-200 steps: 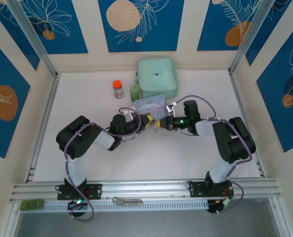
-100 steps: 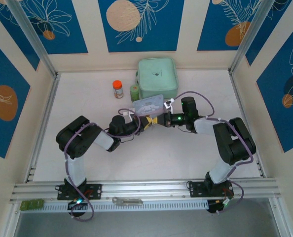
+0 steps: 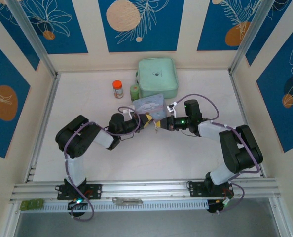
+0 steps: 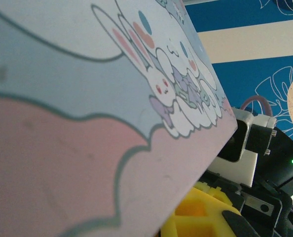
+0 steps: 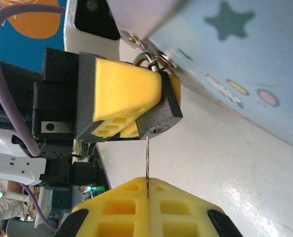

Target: Unlock the padlock with the key

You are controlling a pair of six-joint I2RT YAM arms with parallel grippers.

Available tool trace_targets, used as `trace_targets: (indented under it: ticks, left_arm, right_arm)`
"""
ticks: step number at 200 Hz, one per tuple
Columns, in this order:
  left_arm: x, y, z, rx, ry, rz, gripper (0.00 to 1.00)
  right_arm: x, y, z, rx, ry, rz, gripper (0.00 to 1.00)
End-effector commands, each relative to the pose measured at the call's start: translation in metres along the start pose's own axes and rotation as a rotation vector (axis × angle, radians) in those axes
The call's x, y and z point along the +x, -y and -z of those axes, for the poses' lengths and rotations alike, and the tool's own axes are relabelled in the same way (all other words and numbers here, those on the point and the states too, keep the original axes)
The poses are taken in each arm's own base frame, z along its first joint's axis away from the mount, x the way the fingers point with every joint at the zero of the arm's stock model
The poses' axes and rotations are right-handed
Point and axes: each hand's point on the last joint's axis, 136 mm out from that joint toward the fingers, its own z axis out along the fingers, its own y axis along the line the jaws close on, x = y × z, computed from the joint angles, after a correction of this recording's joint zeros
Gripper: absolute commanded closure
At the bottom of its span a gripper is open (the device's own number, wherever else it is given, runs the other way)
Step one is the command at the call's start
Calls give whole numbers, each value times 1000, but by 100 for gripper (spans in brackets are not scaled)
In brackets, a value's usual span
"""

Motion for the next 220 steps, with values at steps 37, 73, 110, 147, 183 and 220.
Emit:
trace_targets:
  ticks: [37, 73, 110, 147, 183, 220]
  left_arm:
    - [-3, 34, -1, 99, -21, -81, 100]
    - [-3, 36, -2, 104, -26, -82, 100]
    - [-3, 33, -3, 99, -24, -82, 100]
    - [-4, 28, -4, 88, -20, -88, 100]
    - [-4, 29, -6, 99, -25, -87, 100]
    - [-3, 32, -5, 105, -30, -94, 100]
  right_arm:
    - [2, -1, -7, -38, -29, -6, 100]
    - [0, 0, -8, -46, -31, -10, 100]
    - [-1, -5, -9, -71, -32, -5, 100]
    - [6, -8, -7, -75, -47, -8, 100]
    - [13, -5, -7, -71, -59, -21, 100]
    - [7, -8, -10, -85, -55, -6, 100]
